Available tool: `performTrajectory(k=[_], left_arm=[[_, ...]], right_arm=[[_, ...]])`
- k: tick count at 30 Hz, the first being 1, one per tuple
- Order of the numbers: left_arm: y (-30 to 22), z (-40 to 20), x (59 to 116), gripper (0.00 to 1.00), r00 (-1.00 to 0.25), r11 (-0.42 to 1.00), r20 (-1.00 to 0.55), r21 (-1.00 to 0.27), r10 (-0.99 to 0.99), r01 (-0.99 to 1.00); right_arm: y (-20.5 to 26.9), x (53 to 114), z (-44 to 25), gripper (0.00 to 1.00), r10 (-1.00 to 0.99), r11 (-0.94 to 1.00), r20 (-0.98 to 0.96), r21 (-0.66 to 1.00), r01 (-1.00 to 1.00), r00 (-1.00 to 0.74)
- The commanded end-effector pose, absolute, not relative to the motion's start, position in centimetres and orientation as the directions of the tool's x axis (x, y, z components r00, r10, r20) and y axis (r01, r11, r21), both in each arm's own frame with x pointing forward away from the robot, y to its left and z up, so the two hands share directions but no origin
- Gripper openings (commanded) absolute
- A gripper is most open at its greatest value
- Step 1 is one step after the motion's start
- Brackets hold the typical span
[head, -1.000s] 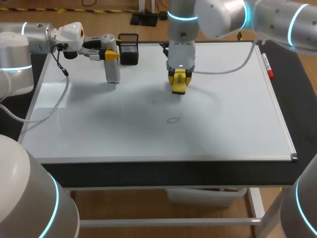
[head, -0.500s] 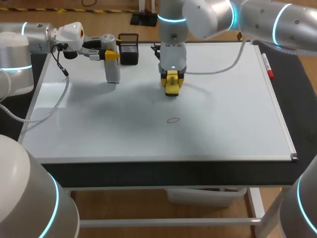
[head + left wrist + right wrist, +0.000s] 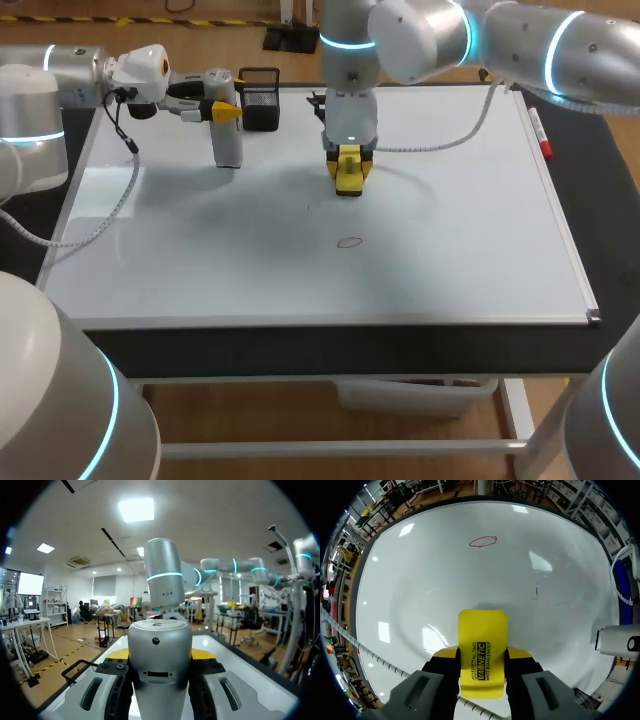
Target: Pick up the inspection probe, press it on each red-marked spot on the whiteboard one by one, put down the probe, pick up the eraser, and wipe off all the red marks.
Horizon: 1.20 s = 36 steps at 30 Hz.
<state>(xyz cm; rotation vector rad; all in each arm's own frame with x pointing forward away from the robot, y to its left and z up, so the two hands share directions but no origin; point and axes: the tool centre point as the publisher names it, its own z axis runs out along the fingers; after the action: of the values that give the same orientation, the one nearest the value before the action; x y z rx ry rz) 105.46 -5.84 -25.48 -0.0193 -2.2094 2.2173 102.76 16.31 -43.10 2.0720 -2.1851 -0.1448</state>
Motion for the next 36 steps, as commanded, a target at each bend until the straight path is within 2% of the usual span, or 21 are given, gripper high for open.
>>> performTrajectory(k=[1,36], left_arm=[[-5.9,-25.3,105.4,0.0,-1.0,-0.002,-0.001,-1.0,0.016,0.001],[-5.9,-25.3,105.4,0.0,-1.0,-0.002,-0.001,-1.0,0.016,0.001]], right_arm=[[16.0,102.8,-43.3,0.0,-0.998,0.057,0.032,0.149,-0.987,-0.053],[9.2,103.4,-43.0,0.0,-0.977,0.21,0.059,0.12,-0.97,-0.204]])
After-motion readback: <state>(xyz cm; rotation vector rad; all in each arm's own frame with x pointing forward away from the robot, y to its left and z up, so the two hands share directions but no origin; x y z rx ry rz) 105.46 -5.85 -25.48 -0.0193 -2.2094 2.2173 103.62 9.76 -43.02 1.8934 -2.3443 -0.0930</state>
